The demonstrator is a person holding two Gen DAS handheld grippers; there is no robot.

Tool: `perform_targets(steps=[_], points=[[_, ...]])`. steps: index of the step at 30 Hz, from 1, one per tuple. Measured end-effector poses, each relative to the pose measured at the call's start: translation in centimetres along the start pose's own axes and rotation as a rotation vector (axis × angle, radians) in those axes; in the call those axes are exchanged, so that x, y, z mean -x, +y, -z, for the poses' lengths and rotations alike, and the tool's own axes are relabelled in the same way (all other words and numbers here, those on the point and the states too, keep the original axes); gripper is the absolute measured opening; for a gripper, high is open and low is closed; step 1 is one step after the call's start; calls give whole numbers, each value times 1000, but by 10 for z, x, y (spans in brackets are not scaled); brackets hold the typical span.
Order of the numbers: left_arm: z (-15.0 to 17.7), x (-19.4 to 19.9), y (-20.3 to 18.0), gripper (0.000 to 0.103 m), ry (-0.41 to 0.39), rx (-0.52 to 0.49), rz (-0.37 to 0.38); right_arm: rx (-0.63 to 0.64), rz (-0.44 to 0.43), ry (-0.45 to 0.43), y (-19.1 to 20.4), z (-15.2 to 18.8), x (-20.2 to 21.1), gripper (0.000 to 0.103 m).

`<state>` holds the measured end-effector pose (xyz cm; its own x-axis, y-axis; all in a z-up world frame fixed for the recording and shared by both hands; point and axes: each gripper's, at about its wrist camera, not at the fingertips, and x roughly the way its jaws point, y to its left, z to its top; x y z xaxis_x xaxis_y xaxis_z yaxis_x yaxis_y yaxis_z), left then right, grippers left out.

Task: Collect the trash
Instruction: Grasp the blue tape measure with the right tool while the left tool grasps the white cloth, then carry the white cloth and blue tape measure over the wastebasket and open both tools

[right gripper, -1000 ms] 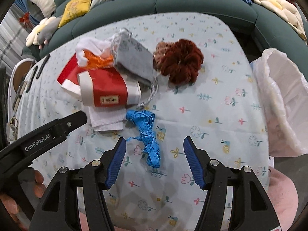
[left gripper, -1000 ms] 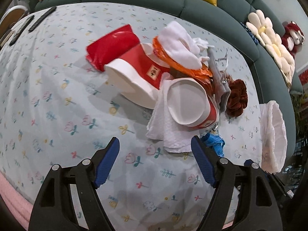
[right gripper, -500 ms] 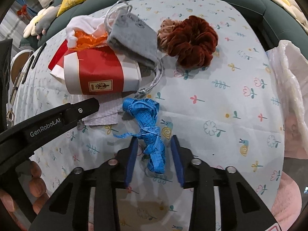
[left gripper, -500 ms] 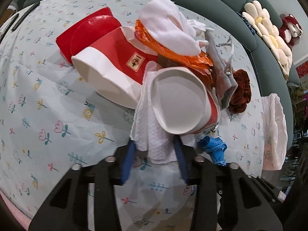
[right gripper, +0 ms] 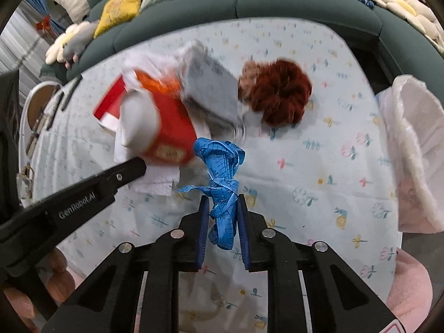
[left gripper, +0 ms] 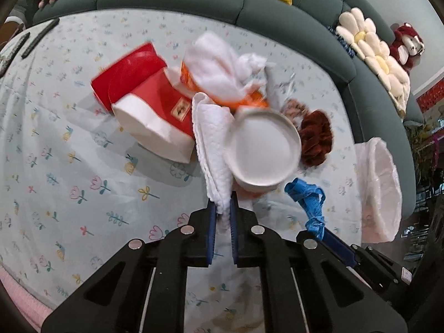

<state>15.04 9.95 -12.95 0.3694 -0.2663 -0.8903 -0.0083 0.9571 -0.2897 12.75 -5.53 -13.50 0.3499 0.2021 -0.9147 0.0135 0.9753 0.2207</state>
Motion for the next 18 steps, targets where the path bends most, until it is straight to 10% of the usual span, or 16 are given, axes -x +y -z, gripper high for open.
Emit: perform_targets(steps=[18], points=[[-5,107,-86,8,-242,-139,83,-42,-52,-310,-19,-19,131,19]])
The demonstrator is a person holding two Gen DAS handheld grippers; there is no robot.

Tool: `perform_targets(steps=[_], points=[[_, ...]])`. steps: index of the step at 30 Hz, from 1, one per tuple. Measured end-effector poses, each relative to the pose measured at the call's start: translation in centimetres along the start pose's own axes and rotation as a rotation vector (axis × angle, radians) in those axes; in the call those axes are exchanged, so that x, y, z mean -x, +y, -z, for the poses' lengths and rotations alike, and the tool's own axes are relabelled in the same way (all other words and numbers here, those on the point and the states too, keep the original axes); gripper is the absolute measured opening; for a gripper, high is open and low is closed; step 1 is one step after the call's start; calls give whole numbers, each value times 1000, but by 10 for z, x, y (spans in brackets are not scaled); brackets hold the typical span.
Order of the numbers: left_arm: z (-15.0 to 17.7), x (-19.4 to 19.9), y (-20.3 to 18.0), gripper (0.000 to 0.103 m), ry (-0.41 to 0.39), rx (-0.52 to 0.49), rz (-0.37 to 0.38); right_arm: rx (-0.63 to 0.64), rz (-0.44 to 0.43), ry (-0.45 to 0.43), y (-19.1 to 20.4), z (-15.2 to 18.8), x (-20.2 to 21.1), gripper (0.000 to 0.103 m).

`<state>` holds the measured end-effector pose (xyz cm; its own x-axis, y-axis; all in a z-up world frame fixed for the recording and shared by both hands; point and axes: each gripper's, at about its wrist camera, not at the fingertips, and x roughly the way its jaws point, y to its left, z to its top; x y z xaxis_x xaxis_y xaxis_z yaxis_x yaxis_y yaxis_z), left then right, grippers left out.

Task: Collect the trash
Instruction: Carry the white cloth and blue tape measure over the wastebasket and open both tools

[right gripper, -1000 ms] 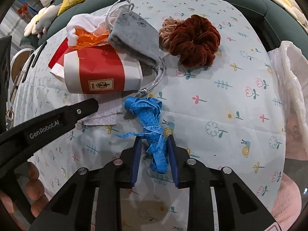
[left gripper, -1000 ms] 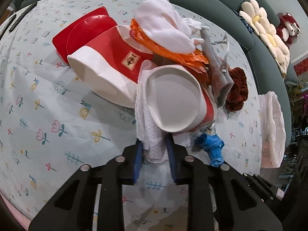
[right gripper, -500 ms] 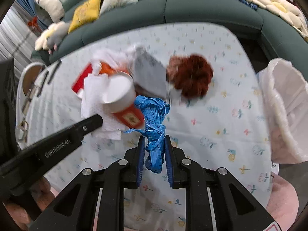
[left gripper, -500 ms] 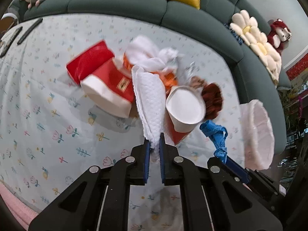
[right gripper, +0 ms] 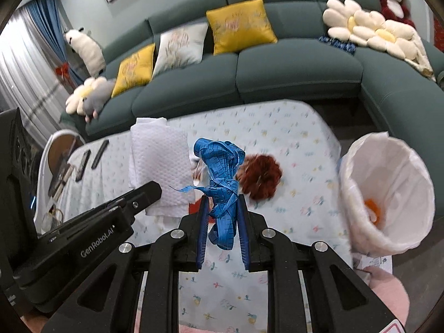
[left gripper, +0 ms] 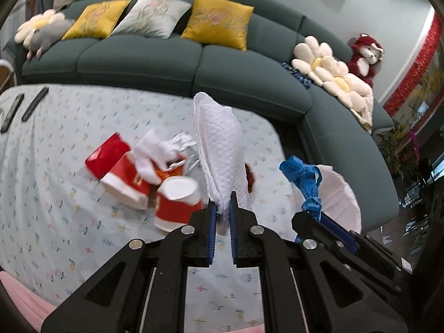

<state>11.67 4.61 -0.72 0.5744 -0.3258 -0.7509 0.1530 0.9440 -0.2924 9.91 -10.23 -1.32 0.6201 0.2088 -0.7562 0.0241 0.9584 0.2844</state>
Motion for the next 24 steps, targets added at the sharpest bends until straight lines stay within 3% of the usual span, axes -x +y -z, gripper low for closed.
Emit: perform_targets(steps=[12,24], points=[[-7,30,-88,8,-94,-159,61,-64,40,-160,-52,-15,72,19],[12,38,-170,8,-117,-301,97,-161,93,-250,-123,-5,123,19]])
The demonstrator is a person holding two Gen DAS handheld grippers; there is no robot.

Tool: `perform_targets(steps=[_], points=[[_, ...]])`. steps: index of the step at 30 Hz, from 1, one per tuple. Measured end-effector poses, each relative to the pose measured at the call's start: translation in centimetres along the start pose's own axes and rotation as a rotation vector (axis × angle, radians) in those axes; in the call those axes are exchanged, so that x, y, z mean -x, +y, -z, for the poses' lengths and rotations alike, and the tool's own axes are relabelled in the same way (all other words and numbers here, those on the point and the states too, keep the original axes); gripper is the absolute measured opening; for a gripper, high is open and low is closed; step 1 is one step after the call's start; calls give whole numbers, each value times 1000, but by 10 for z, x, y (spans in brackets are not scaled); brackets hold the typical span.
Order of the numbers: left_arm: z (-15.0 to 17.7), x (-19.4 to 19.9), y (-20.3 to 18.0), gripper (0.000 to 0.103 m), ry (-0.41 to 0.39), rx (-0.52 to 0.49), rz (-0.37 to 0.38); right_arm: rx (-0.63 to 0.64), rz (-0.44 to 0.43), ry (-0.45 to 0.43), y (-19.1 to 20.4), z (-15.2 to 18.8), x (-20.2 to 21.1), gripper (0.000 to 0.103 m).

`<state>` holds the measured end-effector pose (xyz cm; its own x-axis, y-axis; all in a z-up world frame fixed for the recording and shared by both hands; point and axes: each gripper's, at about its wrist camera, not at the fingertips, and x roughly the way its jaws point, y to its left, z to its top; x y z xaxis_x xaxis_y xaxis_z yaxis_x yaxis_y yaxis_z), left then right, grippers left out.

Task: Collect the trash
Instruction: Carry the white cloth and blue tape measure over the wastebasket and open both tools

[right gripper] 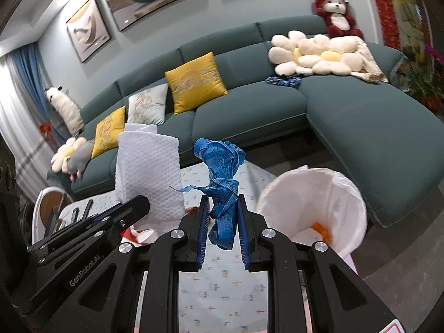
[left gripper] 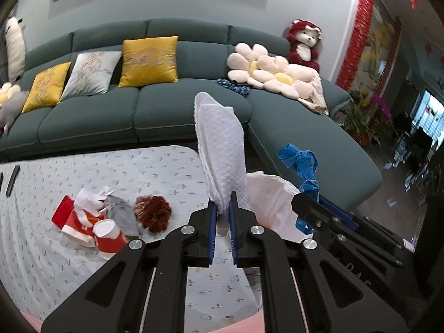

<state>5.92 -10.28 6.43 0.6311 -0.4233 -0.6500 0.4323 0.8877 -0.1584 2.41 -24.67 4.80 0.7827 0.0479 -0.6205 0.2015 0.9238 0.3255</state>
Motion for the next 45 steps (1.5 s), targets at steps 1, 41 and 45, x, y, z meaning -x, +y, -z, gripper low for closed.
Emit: perform_targets(steps=[1,41,45], points=[[0,-1,-6,8,1,-11,3,-8,3,-3,-5,0,2,19],[-7,-151,-86,47,175,-82,61,-177,170,101,-148,-16,-79,21],[-8,-155,-77,48,184,-63,52,-187,172,96,-149,-17,-82,23]])
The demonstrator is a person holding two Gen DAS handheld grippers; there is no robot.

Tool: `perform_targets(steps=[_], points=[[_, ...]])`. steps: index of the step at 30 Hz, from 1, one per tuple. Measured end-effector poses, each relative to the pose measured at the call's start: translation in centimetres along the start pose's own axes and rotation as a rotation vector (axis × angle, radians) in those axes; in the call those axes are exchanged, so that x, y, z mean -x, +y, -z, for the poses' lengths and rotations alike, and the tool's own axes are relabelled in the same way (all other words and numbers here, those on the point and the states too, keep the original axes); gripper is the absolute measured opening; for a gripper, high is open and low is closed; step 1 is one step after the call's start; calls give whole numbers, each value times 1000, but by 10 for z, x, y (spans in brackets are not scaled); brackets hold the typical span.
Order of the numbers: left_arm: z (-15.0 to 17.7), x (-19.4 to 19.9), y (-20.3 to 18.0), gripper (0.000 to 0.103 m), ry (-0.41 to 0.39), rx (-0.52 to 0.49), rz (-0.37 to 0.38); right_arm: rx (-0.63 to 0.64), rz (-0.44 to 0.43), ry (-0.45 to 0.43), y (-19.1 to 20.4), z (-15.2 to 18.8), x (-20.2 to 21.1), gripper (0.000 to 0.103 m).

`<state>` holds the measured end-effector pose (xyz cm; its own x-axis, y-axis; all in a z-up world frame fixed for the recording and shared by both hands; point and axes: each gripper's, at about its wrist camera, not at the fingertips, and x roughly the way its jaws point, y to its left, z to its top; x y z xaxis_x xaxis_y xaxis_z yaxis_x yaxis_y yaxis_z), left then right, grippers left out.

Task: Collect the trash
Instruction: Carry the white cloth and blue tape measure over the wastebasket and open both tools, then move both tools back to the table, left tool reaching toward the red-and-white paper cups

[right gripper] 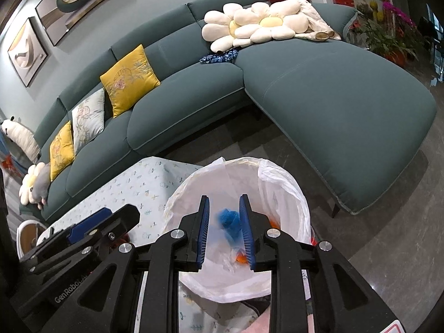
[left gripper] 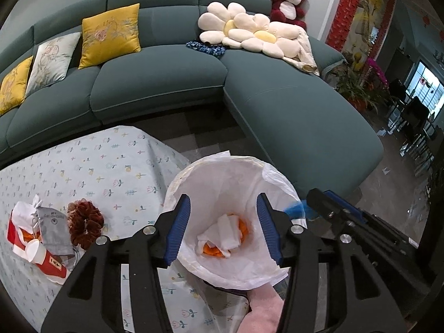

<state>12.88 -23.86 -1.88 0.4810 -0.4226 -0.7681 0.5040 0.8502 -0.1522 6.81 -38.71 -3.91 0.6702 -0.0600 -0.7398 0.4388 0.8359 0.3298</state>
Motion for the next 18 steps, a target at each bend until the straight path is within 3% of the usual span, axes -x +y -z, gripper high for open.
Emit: perform_targets(steps=[8,12,18], points=[[3,0,20,48,5,44,-8,21,10,9,12,1,-3,24],[5,4,33,49,5,73,-15,35,13,14,21,3,-4,33],[8,15,57,49,-7,111,-33,73,3,23,45,7,-3,35]])
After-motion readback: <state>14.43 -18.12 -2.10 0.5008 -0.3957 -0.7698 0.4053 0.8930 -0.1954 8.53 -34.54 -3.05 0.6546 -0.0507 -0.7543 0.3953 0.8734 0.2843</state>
